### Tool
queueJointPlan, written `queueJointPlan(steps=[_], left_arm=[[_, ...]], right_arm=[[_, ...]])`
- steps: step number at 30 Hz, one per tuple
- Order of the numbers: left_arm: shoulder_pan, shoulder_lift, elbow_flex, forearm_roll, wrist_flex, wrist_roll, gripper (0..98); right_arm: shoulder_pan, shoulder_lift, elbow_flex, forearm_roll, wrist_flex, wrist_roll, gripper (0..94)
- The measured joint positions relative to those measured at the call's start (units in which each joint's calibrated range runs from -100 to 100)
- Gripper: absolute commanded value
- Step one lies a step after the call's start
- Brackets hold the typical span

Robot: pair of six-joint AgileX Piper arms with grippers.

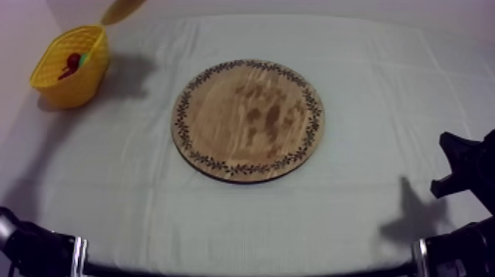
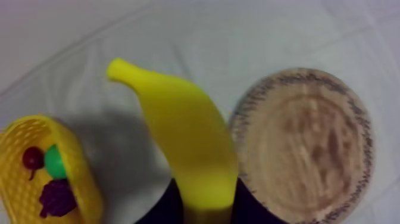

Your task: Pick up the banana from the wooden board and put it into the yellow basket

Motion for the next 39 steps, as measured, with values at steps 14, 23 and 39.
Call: queueJointPlan(steps=[14, 23, 39], left_arm=[[-15.4, 5.9, -0.3, 0.00, -1.2, -6.2, 11.5], [-20.3, 5.8, 4.0, 0.00, -4.6, -7.1, 46.9], [-19.0, -8.2, 13.6, -0.30, -7.0, -3.7, 64.4]], right_arm=[[0.0, 0.0, 0.0, 0.0, 0.0, 0.0, 0.2], [0.0, 0.0, 0.0, 0.0, 0.0, 0.0, 0.2], [0.0, 0.0, 0.0, 0.0, 0.0, 0.0, 0.2]])
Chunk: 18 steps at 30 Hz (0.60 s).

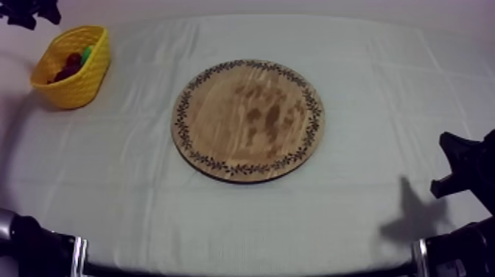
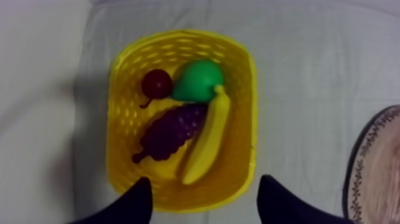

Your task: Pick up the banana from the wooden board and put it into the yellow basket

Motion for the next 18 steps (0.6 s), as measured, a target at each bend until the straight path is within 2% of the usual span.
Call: queueJointPlan(steps=[7, 18], left_arm=[[1.2, -14.0, 7.7, -0.16, -1.6, 2.1, 54.3], [3.2, -40.6, 32.1, -0.23, -16.2, 5.7, 9.2]], right_arm=[[0.0, 0.0, 0.0, 0.0, 0.0, 0.0, 0.2], [0.0, 0.0, 0.0, 0.0, 0.0, 0.0, 0.2]])
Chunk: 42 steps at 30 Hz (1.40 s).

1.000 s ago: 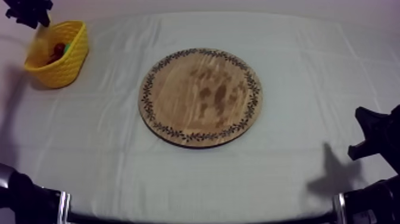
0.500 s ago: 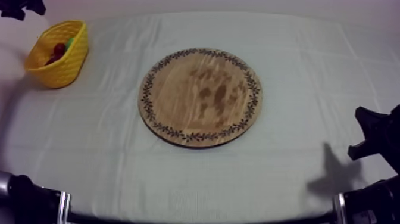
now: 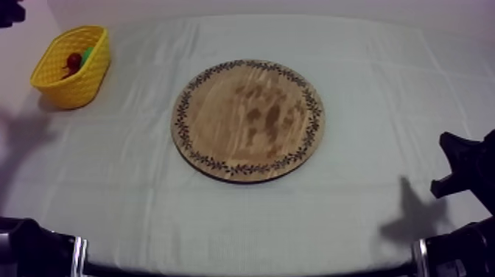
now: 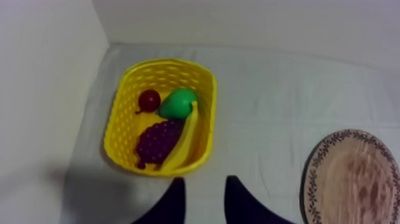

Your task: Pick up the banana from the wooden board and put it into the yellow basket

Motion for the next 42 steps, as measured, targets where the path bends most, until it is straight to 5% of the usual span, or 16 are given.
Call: queueJointPlan(steps=[12, 18, 26, 42], left_arm=[[0.0, -26.5, 32.3, 1.52, -21.3, -1.3, 0.2], [1.2, -38.4, 50.5, 1.56, -36.8, 0.2, 0.1], [2.2, -51.9, 70.6, 1.75, -49.2, 2.4, 0.1], [0.8, -66.3, 77.7, -1.29, -43.7, 2.4, 0.1]], right_arm=[[0.0, 0.0, 0.0, 0.0, 0.0, 0.0, 0.2], [0.0, 0.0, 0.0, 0.0, 0.0, 0.0, 0.2], [0.0, 0.0, 0.0, 0.0, 0.0, 0.0, 0.2], [0.0, 0.0, 0.0, 0.0, 0.0, 0.0, 0.2]])
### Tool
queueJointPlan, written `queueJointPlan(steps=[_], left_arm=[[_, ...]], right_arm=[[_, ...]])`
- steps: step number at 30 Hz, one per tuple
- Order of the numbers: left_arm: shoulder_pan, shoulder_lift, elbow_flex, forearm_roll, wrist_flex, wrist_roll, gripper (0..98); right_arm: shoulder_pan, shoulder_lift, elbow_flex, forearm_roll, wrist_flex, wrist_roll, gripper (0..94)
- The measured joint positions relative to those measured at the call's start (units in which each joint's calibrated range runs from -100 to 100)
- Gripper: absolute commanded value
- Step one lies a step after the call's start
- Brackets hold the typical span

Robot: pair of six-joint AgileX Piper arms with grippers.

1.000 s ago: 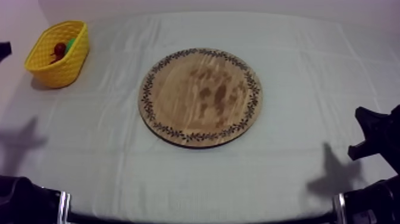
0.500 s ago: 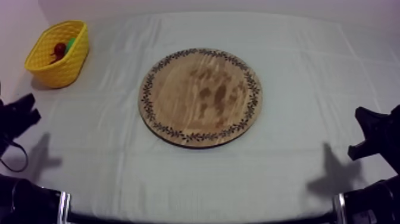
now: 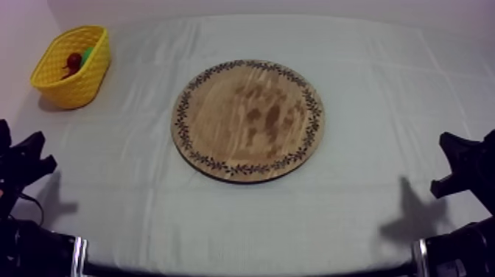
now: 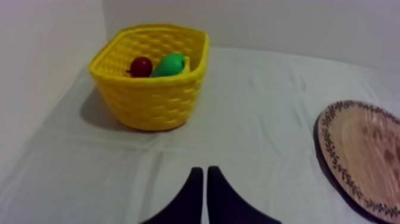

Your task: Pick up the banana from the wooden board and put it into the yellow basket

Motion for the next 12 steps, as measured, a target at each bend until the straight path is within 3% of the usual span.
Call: queueJointPlan(steps=[8, 12], left_arm=[[-0.8, -1.6, 0.1, -0.16, -0.7, 7.0, 0.1], [-1.0, -1.7, 0.1, -0.16, -0.7, 8.3, 0.1]], right_arm=[[0.0, 0.0, 0.0, 0.0, 0.0, 0.0, 0.2], [0.0, 0.0, 0.0, 0.0, 0.0, 0.0, 0.2]])
